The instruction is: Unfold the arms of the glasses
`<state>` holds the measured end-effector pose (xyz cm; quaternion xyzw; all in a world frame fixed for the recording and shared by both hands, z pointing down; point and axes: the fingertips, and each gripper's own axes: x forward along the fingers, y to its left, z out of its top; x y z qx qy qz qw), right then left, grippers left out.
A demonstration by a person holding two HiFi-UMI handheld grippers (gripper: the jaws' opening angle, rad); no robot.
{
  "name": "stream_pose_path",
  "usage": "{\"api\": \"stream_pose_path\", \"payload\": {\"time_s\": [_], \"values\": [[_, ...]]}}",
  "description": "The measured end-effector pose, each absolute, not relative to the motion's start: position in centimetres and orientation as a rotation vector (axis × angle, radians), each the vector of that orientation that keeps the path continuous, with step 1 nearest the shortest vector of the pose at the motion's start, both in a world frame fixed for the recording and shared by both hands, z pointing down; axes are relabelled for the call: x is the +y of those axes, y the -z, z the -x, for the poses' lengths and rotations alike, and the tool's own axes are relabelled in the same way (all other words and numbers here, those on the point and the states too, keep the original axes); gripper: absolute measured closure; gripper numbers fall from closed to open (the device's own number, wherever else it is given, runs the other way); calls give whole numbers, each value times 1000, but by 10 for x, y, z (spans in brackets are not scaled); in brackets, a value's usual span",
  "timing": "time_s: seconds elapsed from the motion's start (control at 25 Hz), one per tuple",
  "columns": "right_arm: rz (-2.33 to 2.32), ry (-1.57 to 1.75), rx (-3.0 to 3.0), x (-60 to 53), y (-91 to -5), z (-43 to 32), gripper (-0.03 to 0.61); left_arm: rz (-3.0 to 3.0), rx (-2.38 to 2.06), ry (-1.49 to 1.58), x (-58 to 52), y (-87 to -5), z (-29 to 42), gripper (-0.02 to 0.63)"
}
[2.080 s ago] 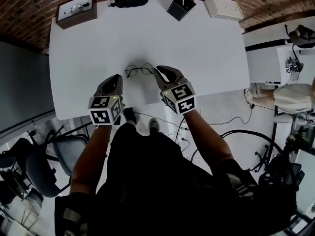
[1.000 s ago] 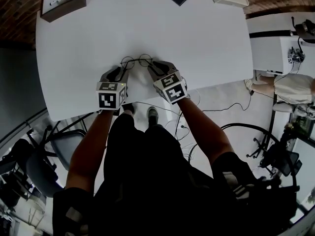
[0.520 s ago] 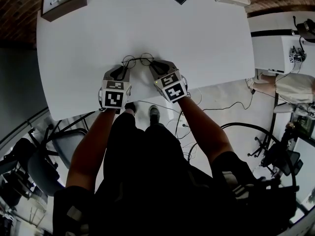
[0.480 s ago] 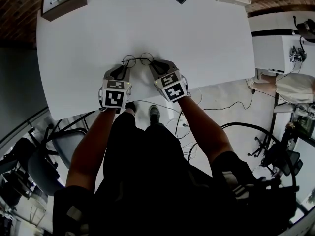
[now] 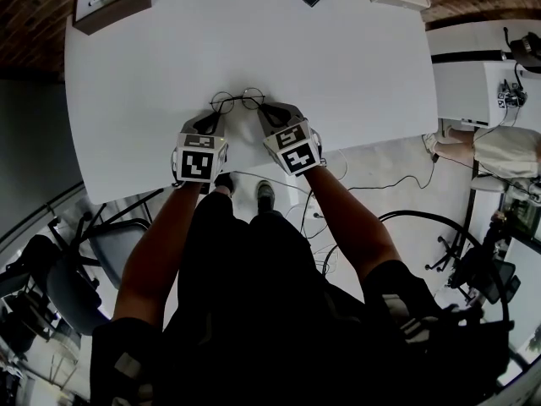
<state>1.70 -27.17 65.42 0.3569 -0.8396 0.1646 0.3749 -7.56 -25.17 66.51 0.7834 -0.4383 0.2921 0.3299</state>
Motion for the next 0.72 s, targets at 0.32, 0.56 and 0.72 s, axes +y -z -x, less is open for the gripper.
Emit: {"api": "stream_pose_path", "payload": {"time_s": [0.32,0.56,0.72], "values": [[-914,-364,-2245,-273,-625,-9,552,-2098,-1187,-704,-259,-640,73,580],[-898,-303,-2292,-268,-612,-2,554,-2120,-1192,-688,-254,-630,67,580],[-862,-278,-2304,-257,-612,0,554,-2113,-1192,-690,-247,-631,64,580]]}}
